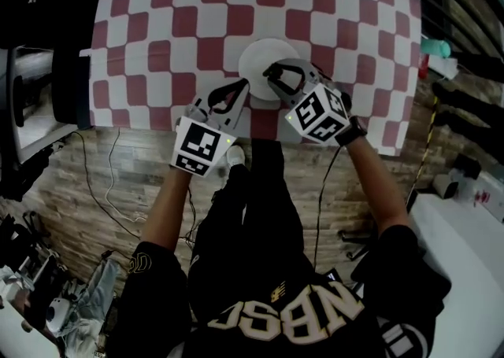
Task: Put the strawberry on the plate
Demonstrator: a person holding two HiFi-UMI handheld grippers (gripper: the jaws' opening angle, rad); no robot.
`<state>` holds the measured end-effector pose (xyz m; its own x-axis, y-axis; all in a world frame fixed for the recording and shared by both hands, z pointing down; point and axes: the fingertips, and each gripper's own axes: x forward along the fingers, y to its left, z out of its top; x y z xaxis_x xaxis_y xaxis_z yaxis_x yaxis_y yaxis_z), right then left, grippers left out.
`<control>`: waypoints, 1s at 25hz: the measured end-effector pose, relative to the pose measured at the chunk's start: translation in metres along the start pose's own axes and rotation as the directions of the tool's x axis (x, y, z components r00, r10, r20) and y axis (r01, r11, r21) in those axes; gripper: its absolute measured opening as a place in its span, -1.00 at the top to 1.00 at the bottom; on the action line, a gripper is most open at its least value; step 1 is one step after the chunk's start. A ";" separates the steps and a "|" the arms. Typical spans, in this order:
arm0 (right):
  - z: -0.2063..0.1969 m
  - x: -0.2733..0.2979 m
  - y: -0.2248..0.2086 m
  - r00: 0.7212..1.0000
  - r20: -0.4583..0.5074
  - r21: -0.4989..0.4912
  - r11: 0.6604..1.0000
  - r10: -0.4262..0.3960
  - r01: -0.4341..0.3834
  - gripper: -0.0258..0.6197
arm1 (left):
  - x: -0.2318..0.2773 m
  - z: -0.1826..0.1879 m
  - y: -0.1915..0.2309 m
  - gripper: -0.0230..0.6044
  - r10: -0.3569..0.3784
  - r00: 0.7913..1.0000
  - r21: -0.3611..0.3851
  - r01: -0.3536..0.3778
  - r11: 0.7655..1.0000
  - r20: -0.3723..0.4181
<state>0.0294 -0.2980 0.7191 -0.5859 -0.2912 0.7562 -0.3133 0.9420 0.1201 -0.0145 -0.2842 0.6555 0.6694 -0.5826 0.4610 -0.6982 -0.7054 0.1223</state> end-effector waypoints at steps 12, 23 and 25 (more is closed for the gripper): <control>-0.014 0.029 0.009 0.995 -0.092 -0.001 0.999 0.037 -0.037 0.47 | 0.004 -0.004 0.000 0.88 0.021 1.000 -0.046 -0.021 0.999 0.000; -0.005 -0.005 0.006 0.998 -0.067 0.090 0.996 -0.014 0.020 0.44 | -0.033 0.023 0.002 0.89 0.085 0.996 -0.079 -0.083 0.993 0.022; 0.006 -0.025 0.005 0.999 -0.029 0.142 0.989 -0.041 0.045 0.44 | -0.044 0.036 0.000 0.89 0.100 0.994 -0.081 -0.096 0.992 0.040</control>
<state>0.0380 -0.2869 0.6974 -0.5503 -0.3247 0.7693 -0.4425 0.8947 0.0611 -0.0350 -0.2733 0.6034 0.6060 -0.6657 0.4354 -0.7776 -0.6111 0.1479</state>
